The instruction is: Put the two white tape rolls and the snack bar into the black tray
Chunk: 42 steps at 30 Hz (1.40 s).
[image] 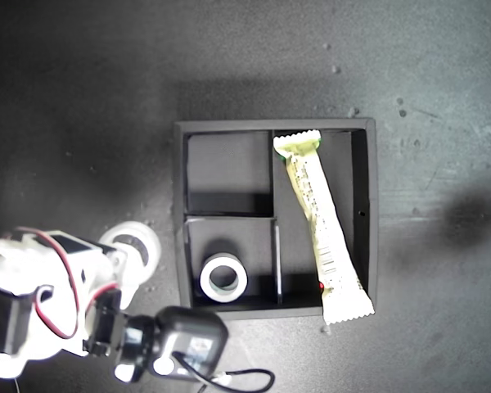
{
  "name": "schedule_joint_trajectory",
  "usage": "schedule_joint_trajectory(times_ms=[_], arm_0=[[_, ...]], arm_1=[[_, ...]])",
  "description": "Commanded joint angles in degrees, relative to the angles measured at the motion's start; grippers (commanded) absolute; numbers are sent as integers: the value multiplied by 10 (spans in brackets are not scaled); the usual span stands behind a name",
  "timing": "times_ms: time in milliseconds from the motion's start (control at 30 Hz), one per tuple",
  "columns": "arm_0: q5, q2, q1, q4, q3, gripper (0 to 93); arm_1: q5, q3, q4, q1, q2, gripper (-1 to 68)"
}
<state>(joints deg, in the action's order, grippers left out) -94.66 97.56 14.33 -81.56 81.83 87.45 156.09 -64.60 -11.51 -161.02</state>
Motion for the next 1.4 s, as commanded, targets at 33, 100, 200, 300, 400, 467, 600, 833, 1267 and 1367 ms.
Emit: schedule_joint_trajectory(times_ms=[33, 100, 200, 300, 400, 467, 600, 833, 1267, 1367], arm_0=[[54, -20, -43, -25, -98, 0], [75, -40, -55, -25, -120, 0], [112, -80, -76, -25, -156, 0], [144, -154, -92, -24, -221, 0], [168, -235, -105, -24, -296, 0], [176, -287, -113, -32, -347, 0], [166, -402, -131, -145, -494, 0], [163, -539, -140, -235, -692, 0], [149, -540, -130, -236, -665, 116], [140, -516, -123, -236, -635, 179]], arm_1=[[11, 97, 3, 9, -180, 0], [6, 134, -18, 15, -259, 0], [-2, 160, -37, 23, -308, 0], [-3, 166, -34, 25, -308, 0], [-3, 166, -33, 25, -308, 0], [-4, 166, -33, 25, -308, 0], [-5, 168, -25, 25, -308, -1], [-8, 167, -18, 22, -308, -1], [-9, 160, -17, 13, -308, -1], [-11, 156, -17, 11, -308, -1]])
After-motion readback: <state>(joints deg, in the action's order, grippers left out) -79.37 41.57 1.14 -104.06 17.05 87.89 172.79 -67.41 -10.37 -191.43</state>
